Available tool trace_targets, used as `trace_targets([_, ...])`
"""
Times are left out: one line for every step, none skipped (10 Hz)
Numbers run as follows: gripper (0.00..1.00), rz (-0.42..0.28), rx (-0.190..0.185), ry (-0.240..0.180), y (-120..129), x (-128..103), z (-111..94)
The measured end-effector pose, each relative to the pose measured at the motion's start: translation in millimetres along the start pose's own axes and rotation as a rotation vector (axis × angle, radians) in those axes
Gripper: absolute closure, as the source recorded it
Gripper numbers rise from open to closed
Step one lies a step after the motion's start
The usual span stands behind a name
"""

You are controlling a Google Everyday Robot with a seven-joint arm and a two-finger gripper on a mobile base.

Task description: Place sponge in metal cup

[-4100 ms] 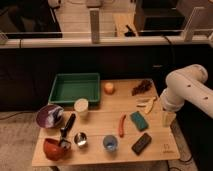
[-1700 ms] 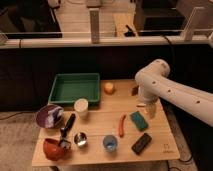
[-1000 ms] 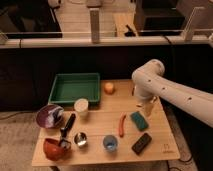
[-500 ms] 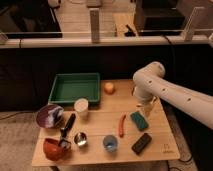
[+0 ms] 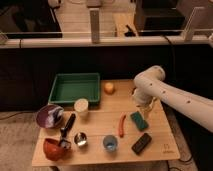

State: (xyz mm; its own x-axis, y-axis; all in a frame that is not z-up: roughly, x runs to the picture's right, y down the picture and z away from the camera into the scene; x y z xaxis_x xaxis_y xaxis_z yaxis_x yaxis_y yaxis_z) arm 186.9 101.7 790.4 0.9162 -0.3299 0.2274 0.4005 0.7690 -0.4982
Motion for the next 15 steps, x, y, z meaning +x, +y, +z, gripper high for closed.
trace_targets([0.20, -0.004, 0.000, -0.009, 1, -2, 4])
trace_targets([0.20, -0.010, 0.002, -0.015, 1, -3, 7])
trace_targets([0.20, -0.013, 0.003, -0.022, 1, -4, 12])
trace_targets([0.20, -0.015, 0.004, -0.031, 1, -6, 16])
trace_targets([0.20, -0.019, 0.005, -0.043, 1, -9, 22])
trace_targets([0.20, -0.026, 0.005, -0.047, 0, -11, 25])
trace_targets([0.20, -0.033, 0.003, -0.052, 0, -13, 29])
trace_targets([0.20, -0.032, 0.006, -0.060, -2, -13, 34])
trace_targets([0.20, -0.030, 0.007, -0.062, -5, -11, 36])
trace_targets([0.20, -0.032, 0.007, -0.064, -8, -11, 38])
trace_targets([0.20, -0.036, 0.008, -0.067, -11, -13, 39])
trace_targets([0.20, -0.036, 0.007, -0.071, -12, -13, 42])
trace_targets([0.20, -0.036, 0.007, -0.076, -11, -13, 45])
trace_targets([0.20, -0.036, 0.008, -0.082, -12, -13, 48])
trace_targets([0.20, -0.035, 0.010, -0.090, -13, -13, 53])
